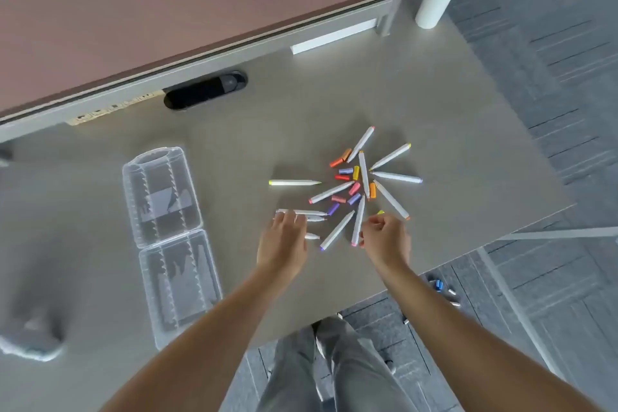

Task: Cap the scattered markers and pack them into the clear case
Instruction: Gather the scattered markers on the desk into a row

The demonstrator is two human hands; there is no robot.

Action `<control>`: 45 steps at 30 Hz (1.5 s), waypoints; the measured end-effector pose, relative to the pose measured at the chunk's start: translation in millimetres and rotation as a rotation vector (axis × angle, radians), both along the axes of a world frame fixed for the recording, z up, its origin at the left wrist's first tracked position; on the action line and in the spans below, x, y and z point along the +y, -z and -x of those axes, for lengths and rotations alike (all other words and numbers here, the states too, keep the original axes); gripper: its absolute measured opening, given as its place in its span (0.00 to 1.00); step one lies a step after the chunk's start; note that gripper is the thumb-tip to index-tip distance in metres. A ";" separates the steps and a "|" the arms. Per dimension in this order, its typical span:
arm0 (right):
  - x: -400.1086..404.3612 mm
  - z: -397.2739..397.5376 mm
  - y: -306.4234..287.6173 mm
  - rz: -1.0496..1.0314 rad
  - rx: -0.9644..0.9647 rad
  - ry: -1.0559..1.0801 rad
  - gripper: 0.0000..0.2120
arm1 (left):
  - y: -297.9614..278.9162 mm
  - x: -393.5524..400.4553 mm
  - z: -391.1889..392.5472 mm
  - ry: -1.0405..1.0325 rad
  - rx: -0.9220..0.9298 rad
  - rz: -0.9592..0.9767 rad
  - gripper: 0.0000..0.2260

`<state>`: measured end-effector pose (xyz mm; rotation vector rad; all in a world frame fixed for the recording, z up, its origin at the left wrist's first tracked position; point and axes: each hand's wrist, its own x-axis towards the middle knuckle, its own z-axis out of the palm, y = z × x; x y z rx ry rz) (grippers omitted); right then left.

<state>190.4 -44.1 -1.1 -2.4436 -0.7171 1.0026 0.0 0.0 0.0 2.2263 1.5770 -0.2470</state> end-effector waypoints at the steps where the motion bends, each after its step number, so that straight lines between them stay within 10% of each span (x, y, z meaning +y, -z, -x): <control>1: 3.7 0.2 5.5 0.008 -0.025 -0.009 0.05 | 6.3 3.7 2.1 0.058 0.025 0.007 0.10; 19: 12.7 1.6 -9.6 0.083 -0.315 -0.038 0.19 | 13.8 -1.9 -8.6 -0.016 -0.294 -0.092 0.08; 34: 29.5 -82.8 5.9 -0.038 -0.180 -0.219 0.04 | 22.2 -7.1 -89.9 -0.181 -0.136 0.065 0.06; 45: 38.3 -99.6 24.3 -0.019 -0.265 -0.482 0.16 | 17.3 -22.0 -97.1 -0.263 -0.124 -0.006 0.08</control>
